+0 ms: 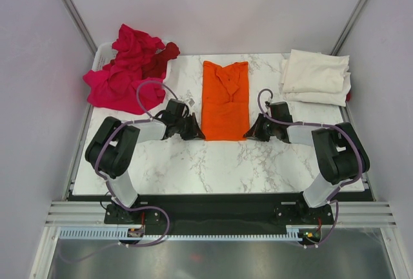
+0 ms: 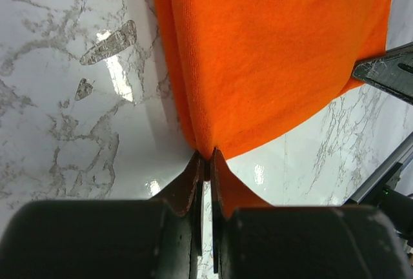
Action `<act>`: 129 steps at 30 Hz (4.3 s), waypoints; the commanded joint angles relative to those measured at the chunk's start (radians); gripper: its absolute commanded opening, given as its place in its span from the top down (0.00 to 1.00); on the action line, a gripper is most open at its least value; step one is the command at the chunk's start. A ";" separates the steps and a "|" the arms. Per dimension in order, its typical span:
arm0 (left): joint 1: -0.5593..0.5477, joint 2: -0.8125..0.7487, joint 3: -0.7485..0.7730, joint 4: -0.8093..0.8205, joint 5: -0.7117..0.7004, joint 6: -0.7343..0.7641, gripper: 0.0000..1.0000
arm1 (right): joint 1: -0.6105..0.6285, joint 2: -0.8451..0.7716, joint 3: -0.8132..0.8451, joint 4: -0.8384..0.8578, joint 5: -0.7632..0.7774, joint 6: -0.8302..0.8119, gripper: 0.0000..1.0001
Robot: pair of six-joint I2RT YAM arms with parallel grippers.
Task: Fold and stack the t-shirts
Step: Fold the tshirt, then neatly place the folded tshirt to the corner
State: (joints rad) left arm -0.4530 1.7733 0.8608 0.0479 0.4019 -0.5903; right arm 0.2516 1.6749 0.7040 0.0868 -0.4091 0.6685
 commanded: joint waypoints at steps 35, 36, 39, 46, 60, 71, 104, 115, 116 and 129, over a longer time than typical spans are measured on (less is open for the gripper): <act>-0.090 -0.681 0.105 -0.503 -0.101 -0.043 0.98 | 0.190 -0.517 0.285 -0.705 0.352 -0.012 0.99; -0.084 -0.639 0.127 -0.503 -0.098 -0.033 0.98 | 0.186 -0.462 0.310 -0.705 0.355 -0.023 0.99; -0.055 -0.545 0.204 -0.507 -0.081 -0.003 0.98 | 0.161 -0.367 0.391 -0.703 0.360 -0.053 0.99; 0.010 -0.307 0.386 -0.505 -0.063 0.058 0.98 | 0.104 -0.158 0.550 -0.685 0.340 -0.107 1.00; 0.198 0.536 1.166 -0.627 0.241 0.072 0.00 | -0.025 0.621 1.432 -0.906 0.314 -0.107 0.04; 0.146 0.375 1.278 -0.741 0.215 0.116 0.00 | -0.041 0.188 0.780 -0.533 0.216 -0.099 0.02; 0.128 -1.012 -0.104 -0.594 -0.193 0.188 0.00 | -0.040 0.399 0.246 0.471 -0.091 0.155 0.86; 0.126 -1.106 -0.158 -0.594 -0.193 0.188 0.00 | -0.071 0.120 0.567 -0.188 0.131 -0.066 1.00; 0.126 -1.106 -0.154 -0.594 -0.193 0.188 0.00 | -0.078 0.111 0.598 -0.221 0.144 -0.076 1.00; 0.126 -1.092 -0.163 -0.594 -0.193 0.188 0.00 | -0.159 0.212 1.090 -0.544 0.223 -0.119 1.00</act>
State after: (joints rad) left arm -0.3267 0.6830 0.6960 -0.5766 0.2176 -0.4099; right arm 0.1017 1.8618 1.6726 -0.3676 -0.2150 0.5713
